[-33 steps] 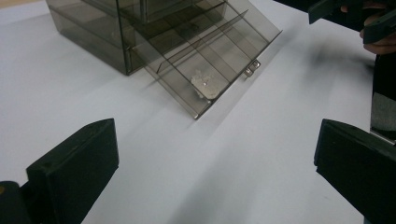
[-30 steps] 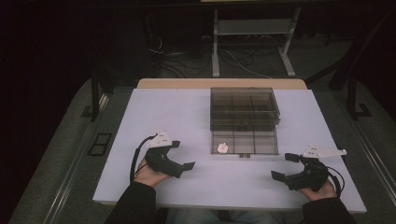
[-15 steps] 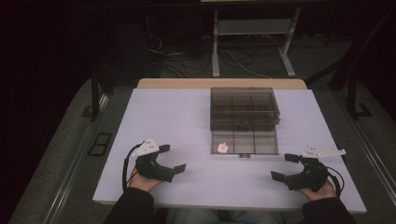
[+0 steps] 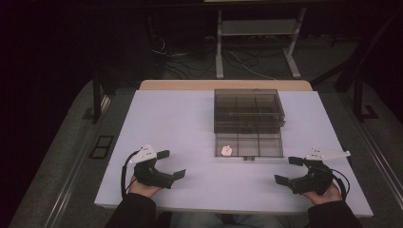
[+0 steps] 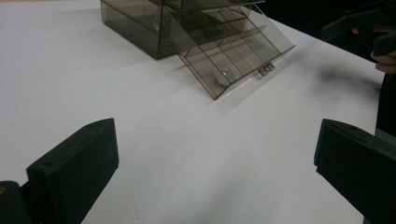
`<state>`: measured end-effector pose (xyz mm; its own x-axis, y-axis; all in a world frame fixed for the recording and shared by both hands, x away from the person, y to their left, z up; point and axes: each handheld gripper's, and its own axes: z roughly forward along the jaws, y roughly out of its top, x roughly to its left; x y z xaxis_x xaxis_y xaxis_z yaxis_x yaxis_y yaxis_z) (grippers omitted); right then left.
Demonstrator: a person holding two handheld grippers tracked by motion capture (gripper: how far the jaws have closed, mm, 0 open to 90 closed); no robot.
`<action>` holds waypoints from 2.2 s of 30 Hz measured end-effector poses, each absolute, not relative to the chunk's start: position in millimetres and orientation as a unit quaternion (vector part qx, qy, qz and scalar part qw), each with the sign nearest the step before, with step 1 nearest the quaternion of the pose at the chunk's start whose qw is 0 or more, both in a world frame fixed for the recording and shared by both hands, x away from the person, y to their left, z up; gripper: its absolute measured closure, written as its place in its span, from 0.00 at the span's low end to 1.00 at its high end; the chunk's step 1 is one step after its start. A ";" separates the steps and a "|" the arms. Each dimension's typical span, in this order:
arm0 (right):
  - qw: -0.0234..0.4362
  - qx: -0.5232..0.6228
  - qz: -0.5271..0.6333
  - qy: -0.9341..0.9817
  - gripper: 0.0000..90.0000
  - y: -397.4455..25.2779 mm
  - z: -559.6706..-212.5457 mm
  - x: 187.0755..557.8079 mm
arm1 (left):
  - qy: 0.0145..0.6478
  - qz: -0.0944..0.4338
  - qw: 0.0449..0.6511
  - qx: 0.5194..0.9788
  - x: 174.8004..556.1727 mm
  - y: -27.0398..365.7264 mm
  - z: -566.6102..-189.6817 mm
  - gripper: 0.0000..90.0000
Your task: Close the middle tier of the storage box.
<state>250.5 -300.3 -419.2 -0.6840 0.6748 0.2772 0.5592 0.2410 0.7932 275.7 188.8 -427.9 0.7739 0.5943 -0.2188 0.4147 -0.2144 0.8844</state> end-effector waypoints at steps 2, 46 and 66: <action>0.062 0.389 0.475 0.787 0.00 -299.1 -414.4 250.6 | 0.327 0.084 0.536 0.773 275.4 189.3 -428.2 0.00; 0.002 0.355 0.431 0.830 0.17 -254.3 -404.0 281.8 | 0.322 0.074 0.535 0.778 277.7 187.7 -430.0 0.00; -0.001 0.363 0.409 0.837 0.57 -246.0 -417.0 298.7 | 0.320 0.071 0.533 0.780 279.2 187.9 -430.9 0.00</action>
<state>298.7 -246.0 -417.0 -0.7366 0.6068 0.2987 0.6087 0.4024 0.6838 279.2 187.9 -430.9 0.7851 0.5752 -0.2296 0.4232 -0.2275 0.8770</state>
